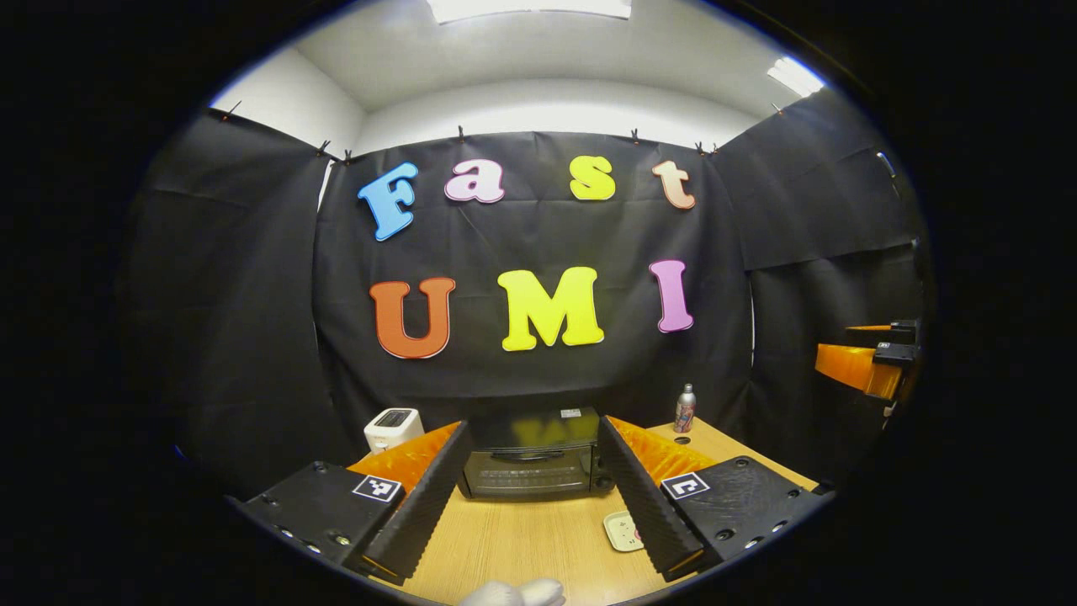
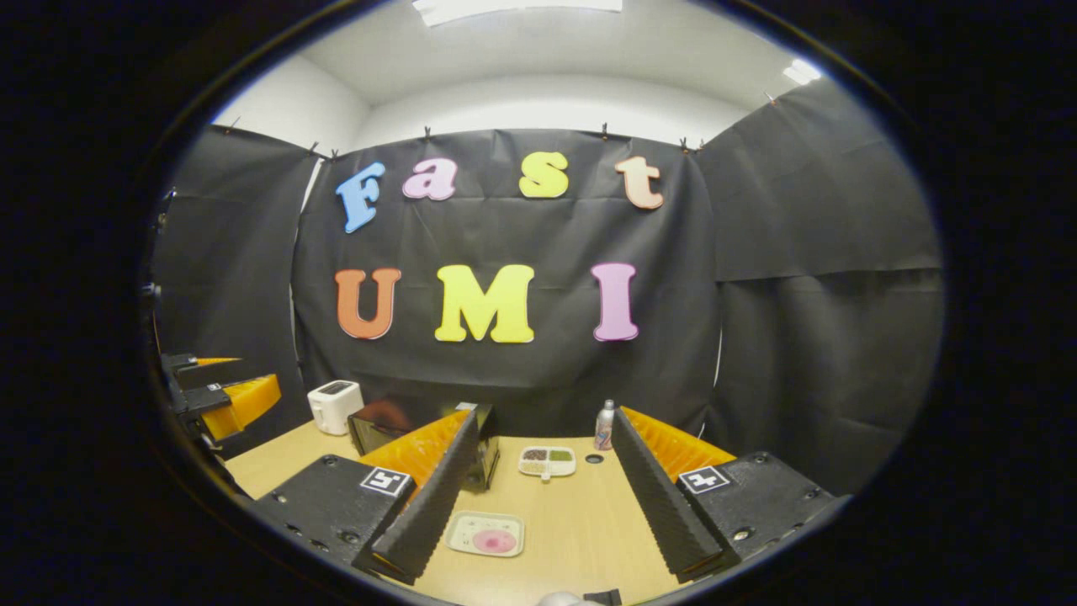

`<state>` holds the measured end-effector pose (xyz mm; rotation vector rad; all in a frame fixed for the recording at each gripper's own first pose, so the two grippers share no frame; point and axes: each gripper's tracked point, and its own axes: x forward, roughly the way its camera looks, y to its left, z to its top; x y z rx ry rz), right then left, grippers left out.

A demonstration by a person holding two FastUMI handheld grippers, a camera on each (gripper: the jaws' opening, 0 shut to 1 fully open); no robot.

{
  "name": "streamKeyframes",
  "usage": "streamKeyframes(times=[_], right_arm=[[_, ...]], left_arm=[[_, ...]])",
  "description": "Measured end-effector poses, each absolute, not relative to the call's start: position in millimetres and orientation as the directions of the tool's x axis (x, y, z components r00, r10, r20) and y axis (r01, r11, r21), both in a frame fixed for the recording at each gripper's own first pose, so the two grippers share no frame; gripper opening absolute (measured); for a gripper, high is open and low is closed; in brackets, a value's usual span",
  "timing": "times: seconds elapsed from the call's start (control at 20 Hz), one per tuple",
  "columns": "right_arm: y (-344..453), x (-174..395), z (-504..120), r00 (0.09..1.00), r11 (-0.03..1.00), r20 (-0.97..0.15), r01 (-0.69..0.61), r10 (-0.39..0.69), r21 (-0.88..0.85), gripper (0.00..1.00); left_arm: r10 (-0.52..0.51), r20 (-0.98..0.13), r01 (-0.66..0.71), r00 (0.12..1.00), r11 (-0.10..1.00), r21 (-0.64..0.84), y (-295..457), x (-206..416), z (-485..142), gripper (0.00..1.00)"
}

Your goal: Open the electric oven with the left hand, put the food in, and close the electric oven.

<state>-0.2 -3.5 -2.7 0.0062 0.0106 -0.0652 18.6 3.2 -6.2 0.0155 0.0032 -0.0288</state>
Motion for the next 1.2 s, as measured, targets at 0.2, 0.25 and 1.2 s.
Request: streamKeyframes(times=[0.2,0.25,1.2], right_arm=[[-3.3,4.8,-9.4,0.997,0.998,-0.031,0.07,-0.07,0.0,0.96],[-3.7,5.4,-8.9,0.997,0.997,-0.033,0.073,-0.073,-0.002,1.0],[-45.3,14.5,-18.8,0.955,0.964,-0.13,0.262,-0.267,-0.052,0.96]], left_arm=[[-0.034,-0.008,0.034,0.999,0.999,0.017,3.3,40.6,-17.2,0.96],[-0.039,-0.015,0.039,0.999,0.999,0.01,2.1,49.2,-21.8,0.96],[-0.046,-0.227,0.041,0.973,0.999,-0.026,6.0,290.8,-183.6,0.97]])
